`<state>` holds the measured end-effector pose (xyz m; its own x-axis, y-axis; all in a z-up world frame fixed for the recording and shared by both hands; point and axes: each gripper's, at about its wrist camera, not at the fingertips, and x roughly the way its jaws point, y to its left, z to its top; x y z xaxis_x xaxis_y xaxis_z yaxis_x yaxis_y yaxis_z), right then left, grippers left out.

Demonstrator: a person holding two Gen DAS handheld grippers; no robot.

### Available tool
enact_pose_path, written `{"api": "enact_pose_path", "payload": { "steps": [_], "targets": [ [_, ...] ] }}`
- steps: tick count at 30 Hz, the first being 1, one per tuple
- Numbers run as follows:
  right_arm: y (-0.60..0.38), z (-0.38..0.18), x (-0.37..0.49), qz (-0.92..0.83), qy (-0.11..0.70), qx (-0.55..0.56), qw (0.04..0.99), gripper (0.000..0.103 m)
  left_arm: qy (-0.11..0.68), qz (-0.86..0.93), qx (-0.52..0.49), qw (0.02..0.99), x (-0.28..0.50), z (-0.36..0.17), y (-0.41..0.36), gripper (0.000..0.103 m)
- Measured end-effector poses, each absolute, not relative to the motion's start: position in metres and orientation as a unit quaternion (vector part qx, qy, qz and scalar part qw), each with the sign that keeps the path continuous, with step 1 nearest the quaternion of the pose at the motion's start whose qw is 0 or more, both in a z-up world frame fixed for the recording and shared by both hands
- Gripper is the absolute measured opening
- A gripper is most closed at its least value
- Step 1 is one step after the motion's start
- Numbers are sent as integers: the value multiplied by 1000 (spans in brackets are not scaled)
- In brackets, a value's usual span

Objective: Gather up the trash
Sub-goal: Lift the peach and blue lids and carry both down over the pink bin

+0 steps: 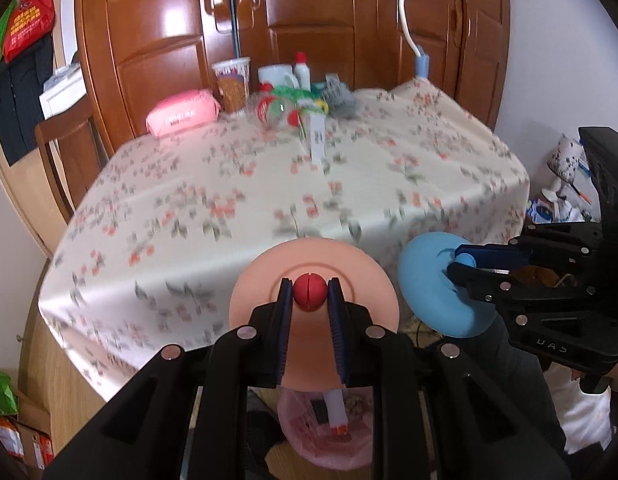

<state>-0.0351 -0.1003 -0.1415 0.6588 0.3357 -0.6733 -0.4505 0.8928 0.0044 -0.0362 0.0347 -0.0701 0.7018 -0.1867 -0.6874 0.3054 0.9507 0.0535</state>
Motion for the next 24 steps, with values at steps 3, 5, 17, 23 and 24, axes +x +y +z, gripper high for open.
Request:
{"api": "enact_pose_path", "payload": {
  "steps": [3, 5, 17, 23, 24],
  "targets": [
    [-97, -162, -43, 222, 369, -79, 899, 23, 386, -138, 85, 908, -46, -95, 33, 18],
    [-94, -181, -45, 225, 387, -76, 891, 23, 403, -138, 84, 901, -49, -112, 32, 18],
    [-83, -327, -16, 215, 508, -75, 831, 23, 538, -133, 76, 829, -33, -270, 29, 18],
    [-78, -397, 6, 204, 566, -84, 794, 23, 597, -121, 81, 789, -15, -352, 30, 18],
    [-75, -407, 10, 203, 574, -86, 788, 23, 606, -119, 82, 782, -12, -364, 29, 18]
  ]
}}
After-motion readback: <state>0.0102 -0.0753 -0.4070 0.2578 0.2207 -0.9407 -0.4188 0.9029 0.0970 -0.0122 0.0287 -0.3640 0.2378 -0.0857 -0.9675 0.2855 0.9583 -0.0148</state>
